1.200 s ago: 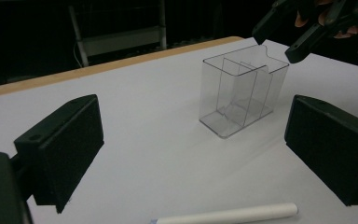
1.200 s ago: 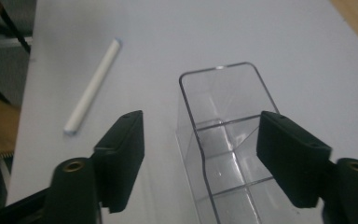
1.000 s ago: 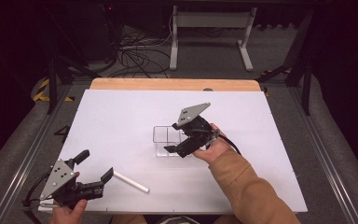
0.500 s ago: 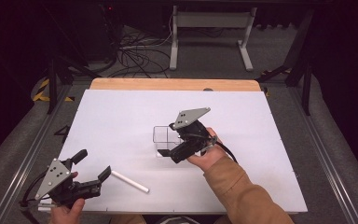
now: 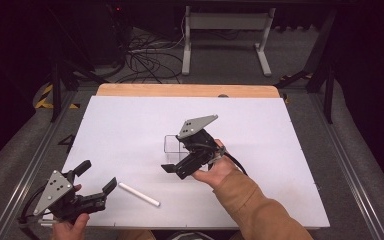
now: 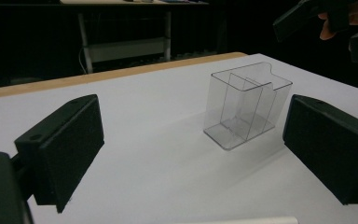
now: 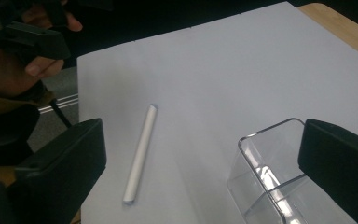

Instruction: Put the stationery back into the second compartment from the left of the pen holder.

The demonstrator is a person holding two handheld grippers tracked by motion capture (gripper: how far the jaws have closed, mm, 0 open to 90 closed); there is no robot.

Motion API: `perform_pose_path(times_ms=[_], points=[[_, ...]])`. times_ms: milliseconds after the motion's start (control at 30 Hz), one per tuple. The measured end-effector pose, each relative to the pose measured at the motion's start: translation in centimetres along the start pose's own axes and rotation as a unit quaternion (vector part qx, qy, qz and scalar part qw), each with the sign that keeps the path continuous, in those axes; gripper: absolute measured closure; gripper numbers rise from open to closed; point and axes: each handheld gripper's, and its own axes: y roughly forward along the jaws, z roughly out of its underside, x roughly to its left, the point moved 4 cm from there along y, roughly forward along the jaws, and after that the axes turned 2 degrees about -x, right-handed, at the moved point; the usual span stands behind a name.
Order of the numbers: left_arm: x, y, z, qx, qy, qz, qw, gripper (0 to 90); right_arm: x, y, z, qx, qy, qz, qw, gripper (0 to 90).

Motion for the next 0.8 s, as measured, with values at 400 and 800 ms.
perform_pose_path(times_ms=[400, 800], points=[[0.1, -0.2, 0.0, 0.004, 0.007, -0.008, 0.9999, 6.4, 2.2, 2.9, -0.3, 0.072, -0.029, 0.024, 0.9967, 15.9], [0.1, -0.2, 0.0, 0.003, 0.006, -0.005, 1.0, 6.5, 3.5, 5.1, 0.1, 0.102, -0.043, 0.022, 0.9936, 23.1]])
